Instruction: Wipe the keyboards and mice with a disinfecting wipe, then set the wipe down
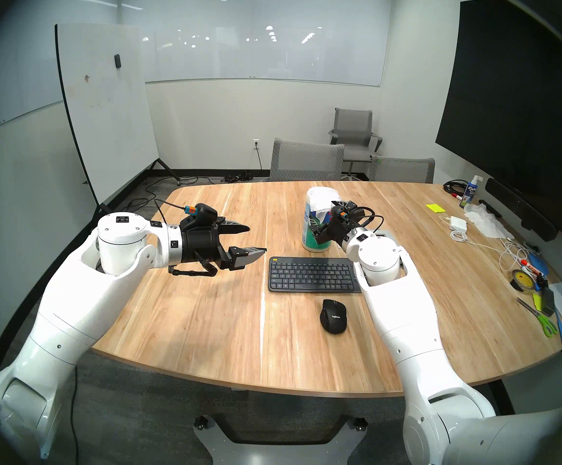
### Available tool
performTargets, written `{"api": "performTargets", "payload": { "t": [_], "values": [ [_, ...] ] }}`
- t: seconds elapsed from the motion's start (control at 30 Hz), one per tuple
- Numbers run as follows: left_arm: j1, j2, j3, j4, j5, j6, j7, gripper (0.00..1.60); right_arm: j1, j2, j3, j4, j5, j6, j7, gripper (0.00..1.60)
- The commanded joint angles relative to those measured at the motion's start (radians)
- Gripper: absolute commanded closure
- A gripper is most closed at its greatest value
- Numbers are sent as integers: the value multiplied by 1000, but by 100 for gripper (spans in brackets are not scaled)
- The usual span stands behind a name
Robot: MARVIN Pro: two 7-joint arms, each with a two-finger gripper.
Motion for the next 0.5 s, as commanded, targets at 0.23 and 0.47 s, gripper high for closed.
{"api": "performTargets", "payload": {
  "t": [0.23,0.47],
  "values": [
    [-7,1,-7,-10,-1,-1,1,0,19,-13,3,-7,4,-19,-6,51],
    [-7,1,-7,-11,-2,-1,1,0,16,-11,7,5,6,-31,-7,105]
  ]
}}
